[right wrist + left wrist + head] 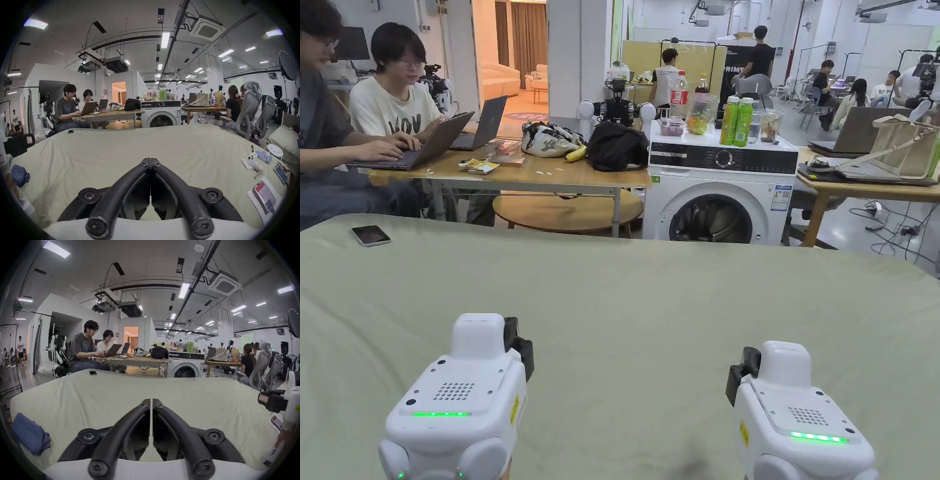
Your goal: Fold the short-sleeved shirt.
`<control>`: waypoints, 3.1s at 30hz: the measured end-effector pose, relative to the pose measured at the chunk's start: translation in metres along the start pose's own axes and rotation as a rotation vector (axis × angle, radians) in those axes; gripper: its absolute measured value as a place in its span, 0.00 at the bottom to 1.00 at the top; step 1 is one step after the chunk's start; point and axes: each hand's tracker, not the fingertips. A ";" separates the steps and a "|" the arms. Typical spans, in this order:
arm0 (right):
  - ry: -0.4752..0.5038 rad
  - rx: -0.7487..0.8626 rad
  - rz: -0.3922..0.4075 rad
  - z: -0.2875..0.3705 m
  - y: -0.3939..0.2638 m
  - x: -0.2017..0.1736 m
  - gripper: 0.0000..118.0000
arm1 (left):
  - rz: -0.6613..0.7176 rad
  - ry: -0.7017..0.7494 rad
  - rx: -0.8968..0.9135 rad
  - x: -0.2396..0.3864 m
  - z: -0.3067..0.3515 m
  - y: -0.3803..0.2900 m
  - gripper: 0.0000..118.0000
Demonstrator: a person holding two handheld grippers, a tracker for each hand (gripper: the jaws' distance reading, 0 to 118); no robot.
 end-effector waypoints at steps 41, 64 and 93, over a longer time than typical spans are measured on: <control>0.008 0.032 0.021 0.012 0.003 -0.005 0.25 | -0.019 0.000 -0.036 -0.002 0.003 -0.002 0.02; -0.006 0.054 0.011 0.006 0.017 0.000 0.78 | -0.004 0.006 -0.034 -0.012 0.001 0.007 0.68; -0.057 0.032 -0.032 -0.004 0.032 -0.007 0.78 | -0.069 0.026 -0.006 -0.002 -0.003 0.007 0.68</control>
